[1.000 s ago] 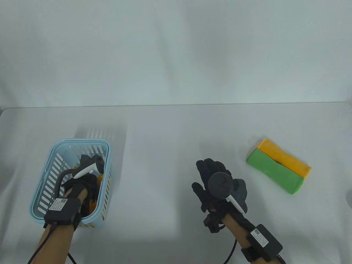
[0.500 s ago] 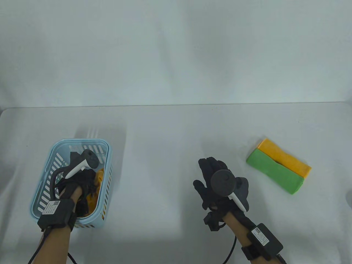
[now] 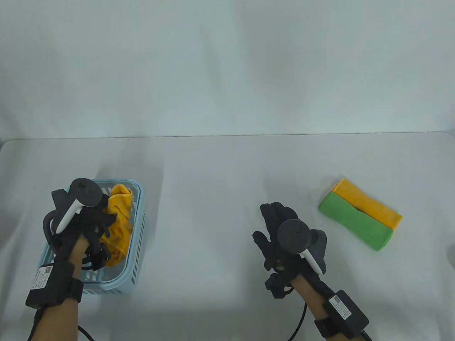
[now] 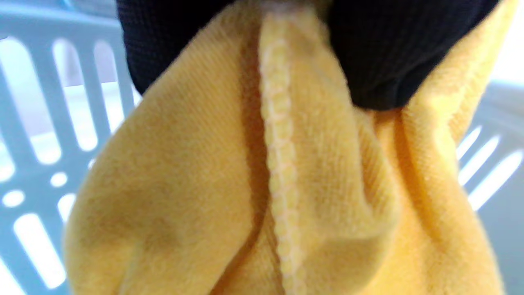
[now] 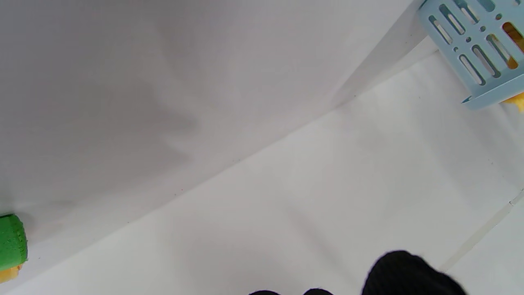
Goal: Roll square towel into towel roll
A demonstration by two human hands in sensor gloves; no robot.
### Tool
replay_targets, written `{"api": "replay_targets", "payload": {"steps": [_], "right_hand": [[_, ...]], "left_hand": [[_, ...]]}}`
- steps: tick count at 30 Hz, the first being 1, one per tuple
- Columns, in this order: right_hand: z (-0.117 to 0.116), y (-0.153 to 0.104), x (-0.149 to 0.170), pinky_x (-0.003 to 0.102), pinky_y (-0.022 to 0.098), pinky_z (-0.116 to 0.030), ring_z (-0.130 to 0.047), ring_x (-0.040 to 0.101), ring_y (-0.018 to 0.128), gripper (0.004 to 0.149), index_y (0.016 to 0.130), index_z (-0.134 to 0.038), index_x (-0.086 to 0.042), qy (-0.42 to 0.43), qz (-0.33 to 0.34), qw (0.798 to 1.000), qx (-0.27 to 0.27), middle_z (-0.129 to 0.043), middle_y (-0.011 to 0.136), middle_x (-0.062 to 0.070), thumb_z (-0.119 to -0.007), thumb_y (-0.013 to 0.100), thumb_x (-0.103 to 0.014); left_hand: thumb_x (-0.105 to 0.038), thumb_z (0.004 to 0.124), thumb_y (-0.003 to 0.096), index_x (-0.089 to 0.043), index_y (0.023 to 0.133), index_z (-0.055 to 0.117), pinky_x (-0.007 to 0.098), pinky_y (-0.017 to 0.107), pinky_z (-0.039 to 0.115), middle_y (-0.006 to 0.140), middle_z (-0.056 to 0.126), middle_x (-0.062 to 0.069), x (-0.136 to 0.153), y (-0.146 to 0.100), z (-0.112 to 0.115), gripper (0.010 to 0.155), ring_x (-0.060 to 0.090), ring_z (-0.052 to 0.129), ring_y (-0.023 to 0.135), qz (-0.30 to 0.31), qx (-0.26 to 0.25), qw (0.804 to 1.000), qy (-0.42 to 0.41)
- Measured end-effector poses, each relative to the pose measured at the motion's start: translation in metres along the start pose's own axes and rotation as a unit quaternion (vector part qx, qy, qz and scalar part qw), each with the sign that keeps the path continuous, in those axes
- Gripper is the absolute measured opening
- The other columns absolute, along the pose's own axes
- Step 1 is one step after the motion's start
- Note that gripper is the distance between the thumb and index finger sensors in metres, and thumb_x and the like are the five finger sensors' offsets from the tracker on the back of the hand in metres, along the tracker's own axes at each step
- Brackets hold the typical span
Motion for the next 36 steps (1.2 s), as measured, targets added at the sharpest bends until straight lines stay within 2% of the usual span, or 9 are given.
{"api": "replay_targets", "payload": {"steps": [9,14,18,23,26,36], "right_hand": [[0.002,0.0,0.001,0.064,0.075,-0.036,-0.034,0.033,0.108,0.074,0.099,-0.035,-0.039,0.007,-0.001,1.0,0.002,-0.031,0.112,-0.007,-0.069,0.036,-0.056],[0.004,0.0,0.002,0.064,0.075,-0.036,-0.034,0.033,0.108,0.074,0.099,-0.035,-0.039,0.011,-0.003,1.0,0.005,-0.032,0.112,-0.006,-0.069,0.036,-0.056],[0.002,0.001,0.004,0.064,0.075,-0.036,-0.034,0.033,0.108,0.074,0.099,-0.035,-0.039,0.007,-0.007,1.0,0.001,-0.032,0.112,-0.006,-0.069,0.036,-0.056],[0.005,0.0,0.004,0.064,0.075,-0.036,-0.034,0.033,0.108,0.074,0.099,-0.035,-0.039,0.015,-0.008,1.0,0.006,-0.032,0.112,-0.006,-0.069,0.036,-0.056],[0.005,0.001,0.006,0.064,0.075,-0.036,-0.035,0.033,0.108,0.074,0.1,-0.035,-0.039,0.016,-0.011,1.0,0.004,-0.034,0.112,-0.006,-0.069,0.036,-0.056],[0.011,0.001,0.011,0.064,0.075,-0.036,-0.035,0.034,0.108,0.073,0.099,-0.036,-0.038,0.031,-0.017,0.999,0.009,-0.034,0.112,-0.006,-0.069,0.036,-0.056]], "left_hand": [[-0.039,0.087,0.037,-0.038,0.089,0.067,0.044,0.057,0.083,0.09,0.073,-0.007,-0.016,-0.033,-0.071,0.056,0.024,0.098,0.063,0.031,-0.113,0.99,-0.075],[-0.04,0.086,0.0373,-0.038,0.09,0.066,0.044,0.057,0.083,0.091,0.073,-0.007,-0.038,-0.051,-0.099,0.056,0.023,0.097,0.064,0.073,-0.15,0.98,-0.105],[-0.04,0.086,0.0376,-0.038,0.09,0.066,0.044,0.058,0.082,0.092,0.072,-0.007,-0.059,-0.062,-0.111,0.056,0.024,0.097,0.065,0.108,-0.163,0.971,-0.136],[-0.04,0.086,0.038,-0.038,0.09,0.066,0.044,0.058,0.082,0.092,0.072,-0.007,-0.093,-0.075,-0.111,0.056,0.024,0.097,0.066,0.158,-0.152,0.964,-0.153],[-0.04,0.086,0.0382,-0.039,0.091,0.065,0.044,0.059,0.081,0.093,0.071,-0.007,-0.116,-0.081,-0.103,0.056,0.024,0.096,0.067,0.188,-0.147,0.959,-0.152],[-0.039,0.086,0.0381,-0.041,0.09,0.065,0.045,0.061,0.08,0.095,0.07,-0.007,-0.182,-0.094,-0.039,0.056,0.025,0.095,0.07,0.263,-0.099,0.949,-0.141]]}}
Point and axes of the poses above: the tracker on the back of each hand, its own x axis roughly to the little-finger side, its own y axis roughly from the wrist to the fingertips, z = x × y, the point moved 5 cm from there along y, roughly from the wrist to the fingertips
